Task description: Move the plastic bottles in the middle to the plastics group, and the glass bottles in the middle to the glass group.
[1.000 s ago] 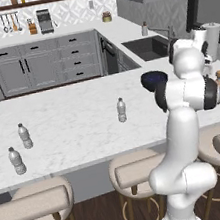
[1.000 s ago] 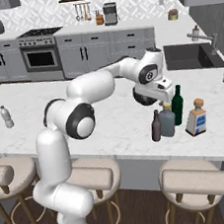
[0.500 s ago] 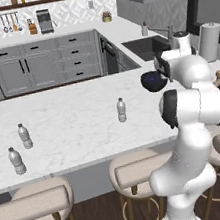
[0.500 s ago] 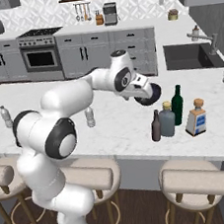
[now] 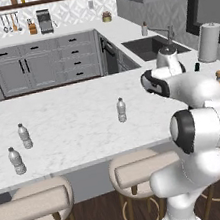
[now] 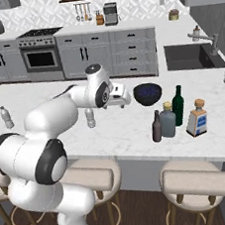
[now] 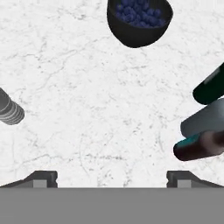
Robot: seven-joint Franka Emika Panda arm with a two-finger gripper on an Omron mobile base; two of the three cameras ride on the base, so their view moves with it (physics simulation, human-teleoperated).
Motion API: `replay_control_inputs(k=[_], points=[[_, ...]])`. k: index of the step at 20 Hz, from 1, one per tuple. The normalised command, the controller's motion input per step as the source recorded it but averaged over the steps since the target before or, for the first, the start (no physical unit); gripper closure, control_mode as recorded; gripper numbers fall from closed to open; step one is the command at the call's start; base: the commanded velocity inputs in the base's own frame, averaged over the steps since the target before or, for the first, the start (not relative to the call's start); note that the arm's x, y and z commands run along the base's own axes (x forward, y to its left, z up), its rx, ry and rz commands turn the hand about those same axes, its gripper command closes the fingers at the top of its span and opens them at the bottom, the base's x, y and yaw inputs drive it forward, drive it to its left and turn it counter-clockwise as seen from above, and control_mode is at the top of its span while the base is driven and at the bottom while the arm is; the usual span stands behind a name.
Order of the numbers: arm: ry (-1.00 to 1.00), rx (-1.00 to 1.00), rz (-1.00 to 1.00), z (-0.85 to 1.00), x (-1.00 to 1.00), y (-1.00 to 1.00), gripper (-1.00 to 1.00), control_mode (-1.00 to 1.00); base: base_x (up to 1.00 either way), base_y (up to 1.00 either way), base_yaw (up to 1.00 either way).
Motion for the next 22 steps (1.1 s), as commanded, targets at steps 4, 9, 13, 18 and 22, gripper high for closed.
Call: replay_control_inputs(k=[4, 9, 13, 18, 22], points=[[0.00, 0.08, 0.22, 0.24, 0.00, 0.56, -1.00, -1.00, 0.00, 0.00, 0.00], [0.01, 0.07, 0.14, 0.31, 0.04, 0.46, -1.00, -1.00, 0.00, 0.00, 0.00], [0.05, 0.03, 0.04, 0.12, 0.19, 0.43, -1.00, -1.00, 0.00, 0.00, 0.00], [0.00, 0.00, 0.00, 0.00, 0.27, 0.41, -1.00, -1.00, 0.00, 0.00, 0.00], [0.00, 0.00, 0.00, -0.16, 0.11, 0.55, -1.00, -1.00, 0.00, 0.00, 0.00]])
